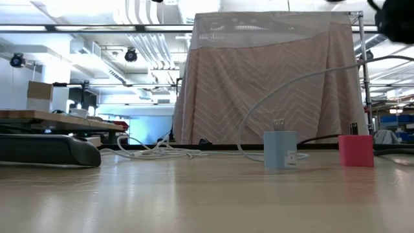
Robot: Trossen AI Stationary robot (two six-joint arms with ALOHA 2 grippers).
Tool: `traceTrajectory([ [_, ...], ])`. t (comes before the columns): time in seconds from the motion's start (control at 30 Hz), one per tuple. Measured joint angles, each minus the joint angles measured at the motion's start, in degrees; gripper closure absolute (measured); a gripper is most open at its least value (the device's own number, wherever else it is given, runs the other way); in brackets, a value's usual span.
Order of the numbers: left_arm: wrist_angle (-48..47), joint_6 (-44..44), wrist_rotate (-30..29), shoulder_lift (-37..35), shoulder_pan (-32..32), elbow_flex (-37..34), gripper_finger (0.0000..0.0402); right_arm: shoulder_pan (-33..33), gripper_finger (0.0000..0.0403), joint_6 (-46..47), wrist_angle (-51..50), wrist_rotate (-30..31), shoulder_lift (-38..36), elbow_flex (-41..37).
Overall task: Plug in charger cables
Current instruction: Insert the black charger adapter into the right black outlet extension
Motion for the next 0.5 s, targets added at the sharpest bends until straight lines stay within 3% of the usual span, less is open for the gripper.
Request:
traceTrajectory([
  [0.13, -0.71, -2.10, -0.83, -0.01, 0.00, 0.00, 0.0221, 0.00, 0.0095, 2.54, -9.80, 0.74, -0.13, 6.29],
  [0.23, -3.31, -5.29, -2.01, -0.71, 0.00, 0.00, 0.0211, 0.00, 0.0103, 3.51, -13.93, 6.00, -0.09, 10.51],
  [0.37, -6.40, -6.34, -2.12, -1.59, 0.00, 0.00, 0.0201, -0.02, 0.0115, -0.94, -13.18, 19.95, -0.02, 14.70],
  [0.5, -5.82, -5.92, -2.10, -1.68, -0.02, 0.00, 0.0193, -0.48, 0.0124, -12.33, -5.36, 33.63, 0.42, 15.30],
])
